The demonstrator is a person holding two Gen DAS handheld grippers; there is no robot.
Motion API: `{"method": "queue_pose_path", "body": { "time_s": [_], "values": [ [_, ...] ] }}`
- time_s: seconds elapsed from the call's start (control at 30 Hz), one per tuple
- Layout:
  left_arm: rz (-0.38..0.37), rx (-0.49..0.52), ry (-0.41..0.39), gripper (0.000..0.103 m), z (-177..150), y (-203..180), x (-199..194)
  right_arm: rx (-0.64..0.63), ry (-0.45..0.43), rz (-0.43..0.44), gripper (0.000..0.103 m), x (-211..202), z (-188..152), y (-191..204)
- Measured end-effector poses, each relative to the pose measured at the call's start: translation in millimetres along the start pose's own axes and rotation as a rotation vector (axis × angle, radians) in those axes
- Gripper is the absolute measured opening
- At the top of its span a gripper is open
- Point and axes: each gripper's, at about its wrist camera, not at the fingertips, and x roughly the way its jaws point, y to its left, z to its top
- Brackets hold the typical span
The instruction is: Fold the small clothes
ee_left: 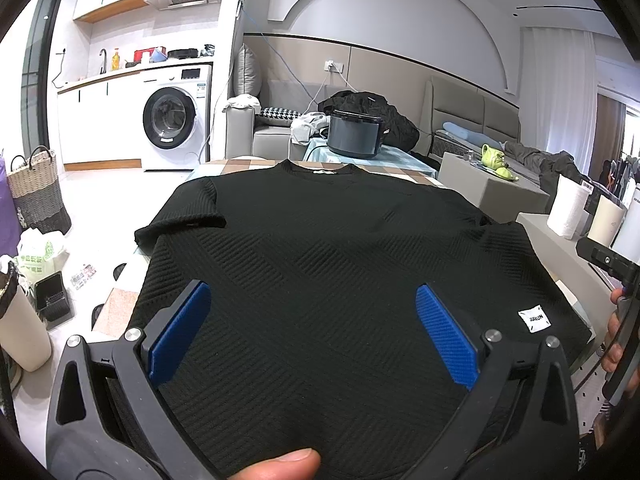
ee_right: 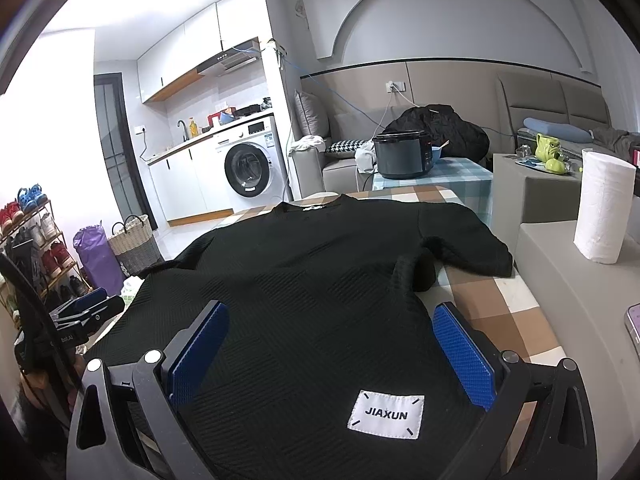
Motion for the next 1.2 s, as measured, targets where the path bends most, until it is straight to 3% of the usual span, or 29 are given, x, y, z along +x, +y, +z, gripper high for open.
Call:
{"method": "queue_pose_path", "body": {
  "time_s": [0.67, 1.2],
  "values": [
    [-0.011, 0.001, -0.069, 0.102, 25.4, -2.8, -40.8, 0.024, -0.003, 0.031, 0.103, -2.1, 5.0, 11.9],
    [0.006, -0.044, -0.024, 0.102, 47.1, 17.2, -37.5, 0.09, -0.009, 0.024, 0.103, -3.0, 29.3, 10.8]
  ]
}}
